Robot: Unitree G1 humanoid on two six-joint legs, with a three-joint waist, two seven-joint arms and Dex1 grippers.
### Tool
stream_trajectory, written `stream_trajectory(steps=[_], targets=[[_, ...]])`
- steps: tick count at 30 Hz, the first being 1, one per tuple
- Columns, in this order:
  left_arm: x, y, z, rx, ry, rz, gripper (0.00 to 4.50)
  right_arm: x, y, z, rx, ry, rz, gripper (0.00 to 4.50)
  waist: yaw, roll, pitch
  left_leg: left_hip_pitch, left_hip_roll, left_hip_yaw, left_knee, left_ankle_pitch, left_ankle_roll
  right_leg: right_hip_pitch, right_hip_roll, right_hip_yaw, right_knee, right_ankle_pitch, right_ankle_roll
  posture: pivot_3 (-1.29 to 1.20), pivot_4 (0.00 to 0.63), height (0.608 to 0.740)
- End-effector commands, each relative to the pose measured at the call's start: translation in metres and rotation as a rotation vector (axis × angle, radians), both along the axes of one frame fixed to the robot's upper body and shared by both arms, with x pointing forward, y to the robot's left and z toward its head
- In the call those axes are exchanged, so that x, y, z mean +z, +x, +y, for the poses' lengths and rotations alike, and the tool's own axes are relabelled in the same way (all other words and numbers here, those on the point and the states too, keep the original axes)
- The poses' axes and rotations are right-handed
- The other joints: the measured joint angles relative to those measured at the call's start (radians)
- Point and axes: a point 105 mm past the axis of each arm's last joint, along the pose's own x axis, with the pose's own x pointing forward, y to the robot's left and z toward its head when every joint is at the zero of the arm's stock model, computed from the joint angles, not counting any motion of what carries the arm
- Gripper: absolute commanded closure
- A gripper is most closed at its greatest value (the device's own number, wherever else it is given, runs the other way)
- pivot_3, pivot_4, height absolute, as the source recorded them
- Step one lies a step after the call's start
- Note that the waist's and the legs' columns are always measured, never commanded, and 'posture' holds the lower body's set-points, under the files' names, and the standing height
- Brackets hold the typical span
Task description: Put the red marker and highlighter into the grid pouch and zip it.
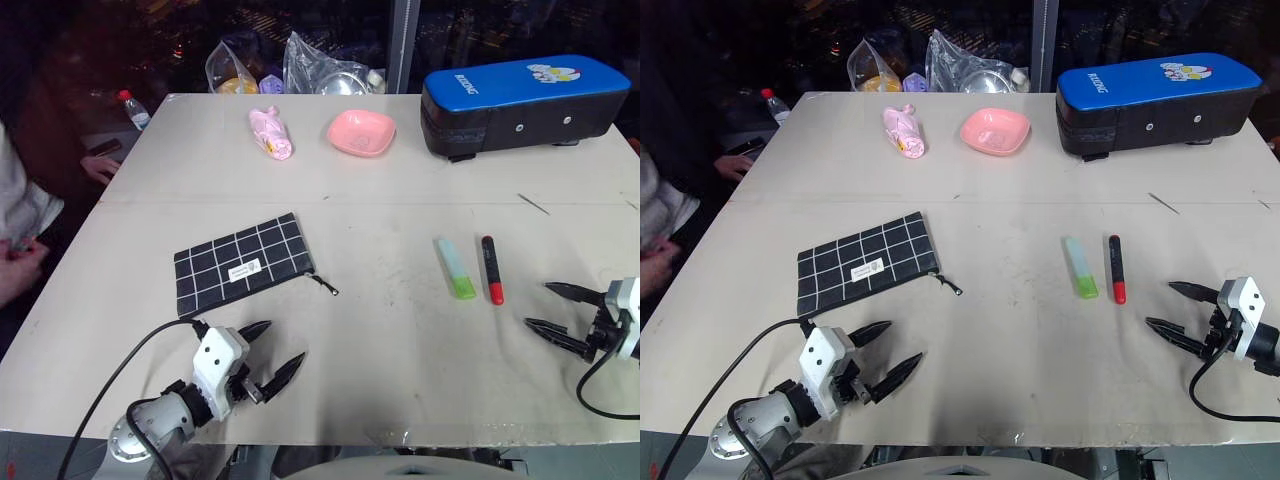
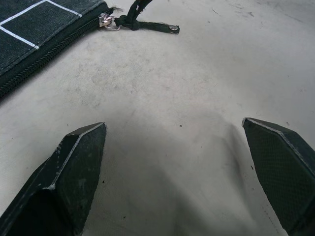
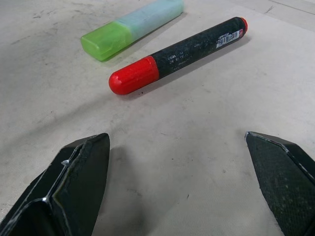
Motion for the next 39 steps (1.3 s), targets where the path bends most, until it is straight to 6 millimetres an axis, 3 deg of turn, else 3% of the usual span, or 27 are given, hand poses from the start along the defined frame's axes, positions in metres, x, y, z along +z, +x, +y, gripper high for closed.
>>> stream_trajectory(steps=[1, 14, 22, 27, 29, 34, 39], targets=[[0.004, -0.001, -0.002, -0.018, 0.012, -0.019, 0.0, 0.007, 0.002, 0.001, 0.015, -0.008, -0.034, 0.05, 0.0, 0.0, 0.0, 0.0, 0.0, 0.0, 0.0, 0.0, 0.0, 0.0, 0.0, 0.0, 0.0, 0.0, 0.0, 0.0, 0.15, 0.726], [0.003, 0.0, 0.004, -0.036, 0.03, -0.013, 0.0, 0.011, 0.004, 0.008, 0.035, 0.011, -0.062, 0.05, 0.0, 0.0, 0.0, 0.0, 0.0, 0.0, 0.0, 0.0, 0.001, 0.0, 0.0, 0.0, 0.0, 0.0, 0.0, 0.0, 0.15, 0.726], [0.008, 0.005, 0.024, 0.031, 0.042, -0.036, 0.0, 0.026, 0.008, 0.033, 0.108, 0.068, -0.109, 0.05, -0.001, 0.0, 0.0, 0.0, 0.0, 0.0, 0.0, 0.0, 0.001, 0.0, 0.0, 0.0, 0.0, 0.0, 0.0, 0.0, 0.15, 0.726], [0.012, 0.017, 0.063, 0.15, 0.07, -0.074, 0.0, 0.044, 0.01, 0.065, 0.192, 0.141, -0.155, 0.05, -0.001, 0.0, 0.0, 0.0, 0.001, -0.001, 0.0, 0.0, 0.001, 0.0, 0.001, -0.001, 0.0, 0.0, 0.0, 0.0, 0.15, 0.726], [0.019, 0.024, 0.09, 0.212, 0.118, -0.108, 0.0, 0.054, 0.01, 0.085, 0.248, 0.181, -0.177, 0.05, -0.001, -0.001, 0.0, 0.0, 0.001, -0.001, 0.0, 0.0, 0.001, 0.0, 0.001, -0.001, 0.0, 0.0, 0.0, 0.0, 0.15, 0.726], [0.032, 0.032, 0.135, 0.258, 0.285, -0.194, 0.0, 0.072, 0.008, 0.118, 0.326, 0.248, -0.208, 0.05, 0.0, -0.003, 0.001, 0.0, 0.0, -0.002, 0.0, 0.0, 0.0, -0.001, 0.0, -0.001, 0.0, 0.0, 0.0, 0.0, 0.15, 0.726], [0.046, 0.041, 0.168, 0.284, 0.431, -0.288, 0.0, 0.084, 0.008, 0.138, 0.365, 0.289, -0.22, 0.05, 0.001, -0.005, 0.002, -0.001, 0.0, -0.002, 0.0, 0.0, -0.001, -0.002, 0.0, -0.001, 0.0, 0.0, 0.0, 0.0, 0.15, 0.726]])
